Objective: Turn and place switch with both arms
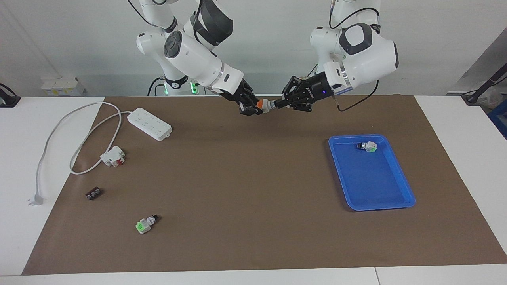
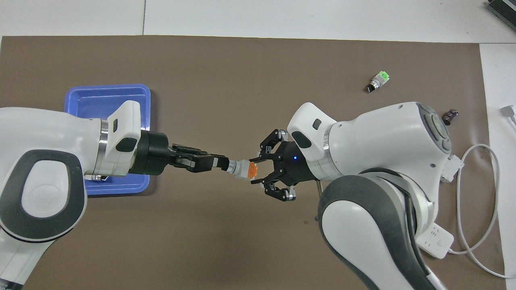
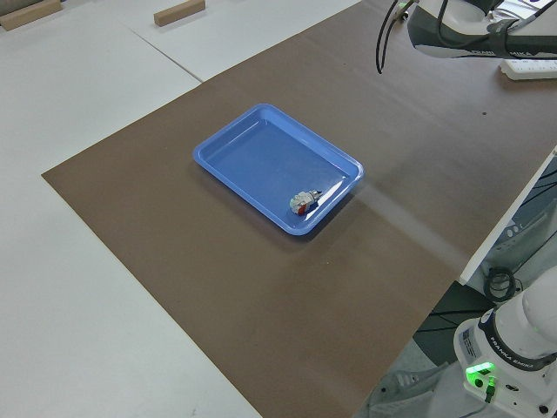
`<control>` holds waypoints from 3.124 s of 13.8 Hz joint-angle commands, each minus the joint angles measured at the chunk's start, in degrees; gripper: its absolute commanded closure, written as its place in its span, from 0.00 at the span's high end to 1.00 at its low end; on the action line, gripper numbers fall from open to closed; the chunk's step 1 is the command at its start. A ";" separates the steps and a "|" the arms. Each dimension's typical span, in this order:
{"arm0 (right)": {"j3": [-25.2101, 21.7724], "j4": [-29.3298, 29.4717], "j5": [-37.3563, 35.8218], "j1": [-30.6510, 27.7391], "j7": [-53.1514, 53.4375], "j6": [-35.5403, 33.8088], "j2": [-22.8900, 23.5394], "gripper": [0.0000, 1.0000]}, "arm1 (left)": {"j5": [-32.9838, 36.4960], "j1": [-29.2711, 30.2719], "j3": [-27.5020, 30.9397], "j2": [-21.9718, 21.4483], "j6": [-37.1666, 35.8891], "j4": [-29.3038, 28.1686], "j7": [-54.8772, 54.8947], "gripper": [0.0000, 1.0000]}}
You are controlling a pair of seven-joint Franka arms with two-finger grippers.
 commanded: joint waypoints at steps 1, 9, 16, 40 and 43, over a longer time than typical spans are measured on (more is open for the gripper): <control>0.37 -0.20 -0.89 -0.14 2.28 -0.04 -1.60 0.00 | 7.31 -0.10 0.63 -0.21 2.53 0.22 5.93 0.00; 0.37 -0.29 -2.04 -0.14 2.55 -0.74 -2.39 0.00 | 14.27 0.25 0.81 -0.21 2.61 2.51 8.75 0.00; 0.37 -0.20 -6.24 -0.14 3.16 0.14 -2.39 1.00 | 23.55 3.23 0.98 1.02 3.58 5.84 -0.01 0.00; -0.24 4.81 -37.71 -8.93 59.45 -1.62 -2.04 1.00 | 58.13 18.70 0.63 10.86 3.86 10.39 -27.54 1.00; -0.33 5.07 -42.80 -9.02 72.82 -2.41 -2.65 1.00 | 58.13 20.19 0.98 11.39 1.74 13.68 -27.37 1.00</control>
